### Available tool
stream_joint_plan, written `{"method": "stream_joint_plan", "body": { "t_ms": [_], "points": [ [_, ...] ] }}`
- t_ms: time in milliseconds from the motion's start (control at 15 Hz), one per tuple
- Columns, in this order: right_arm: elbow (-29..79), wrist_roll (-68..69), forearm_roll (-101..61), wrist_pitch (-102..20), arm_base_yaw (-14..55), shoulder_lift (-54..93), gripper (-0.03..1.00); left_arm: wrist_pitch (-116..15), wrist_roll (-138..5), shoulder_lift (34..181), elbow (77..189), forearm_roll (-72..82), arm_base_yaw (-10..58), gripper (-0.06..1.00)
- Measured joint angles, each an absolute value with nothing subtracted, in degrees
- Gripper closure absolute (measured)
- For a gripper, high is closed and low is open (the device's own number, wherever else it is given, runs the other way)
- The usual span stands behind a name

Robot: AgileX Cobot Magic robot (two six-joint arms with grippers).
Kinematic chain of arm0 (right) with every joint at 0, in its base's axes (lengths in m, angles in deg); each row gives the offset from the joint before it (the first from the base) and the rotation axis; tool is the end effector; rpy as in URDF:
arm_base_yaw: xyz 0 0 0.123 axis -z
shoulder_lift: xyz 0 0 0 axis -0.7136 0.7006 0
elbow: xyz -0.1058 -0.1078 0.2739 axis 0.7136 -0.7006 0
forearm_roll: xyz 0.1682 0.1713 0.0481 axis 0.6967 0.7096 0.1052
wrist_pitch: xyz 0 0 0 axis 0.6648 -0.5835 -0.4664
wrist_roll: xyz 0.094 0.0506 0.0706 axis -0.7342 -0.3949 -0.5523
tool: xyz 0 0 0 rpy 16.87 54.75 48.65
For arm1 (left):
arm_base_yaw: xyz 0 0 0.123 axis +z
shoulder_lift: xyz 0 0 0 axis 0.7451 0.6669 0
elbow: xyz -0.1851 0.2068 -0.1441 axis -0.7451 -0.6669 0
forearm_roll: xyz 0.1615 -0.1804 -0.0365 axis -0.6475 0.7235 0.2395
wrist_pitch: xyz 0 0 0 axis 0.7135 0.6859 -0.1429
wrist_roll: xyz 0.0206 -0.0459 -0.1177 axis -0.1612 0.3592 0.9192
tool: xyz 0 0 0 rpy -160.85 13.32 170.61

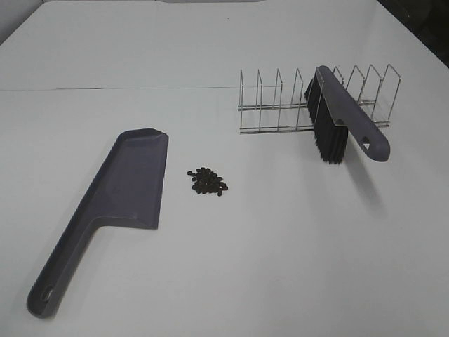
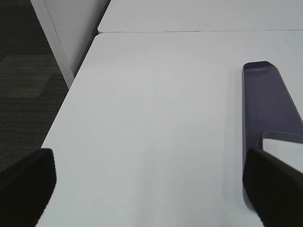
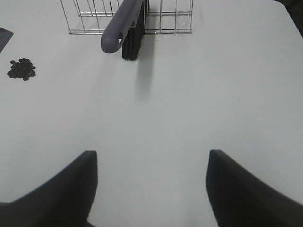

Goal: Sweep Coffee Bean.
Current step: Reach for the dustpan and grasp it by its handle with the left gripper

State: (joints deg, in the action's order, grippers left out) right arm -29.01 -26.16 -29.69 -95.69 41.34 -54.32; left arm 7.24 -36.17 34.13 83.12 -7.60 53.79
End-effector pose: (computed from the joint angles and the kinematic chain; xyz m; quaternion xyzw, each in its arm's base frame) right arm -0.0060 -0.0040 0.2373 -0.0028 0.8768 0.0182 0.4806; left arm -0.0093 -0.0026 0.2613 -0.0170 0.8495 0.0334 0.5263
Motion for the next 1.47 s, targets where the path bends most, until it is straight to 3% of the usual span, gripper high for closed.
{"method": "stream_joint_plan", "body": {
  "t_ms": [1467],
  "points": [
    [-29.01, -26.16, -29.69, -95.69, 41.34, -54.32, 0.40, 7.24, -36.11, 34.13, 83.12, -7.55, 53.79, -0.05]
  ]
}}
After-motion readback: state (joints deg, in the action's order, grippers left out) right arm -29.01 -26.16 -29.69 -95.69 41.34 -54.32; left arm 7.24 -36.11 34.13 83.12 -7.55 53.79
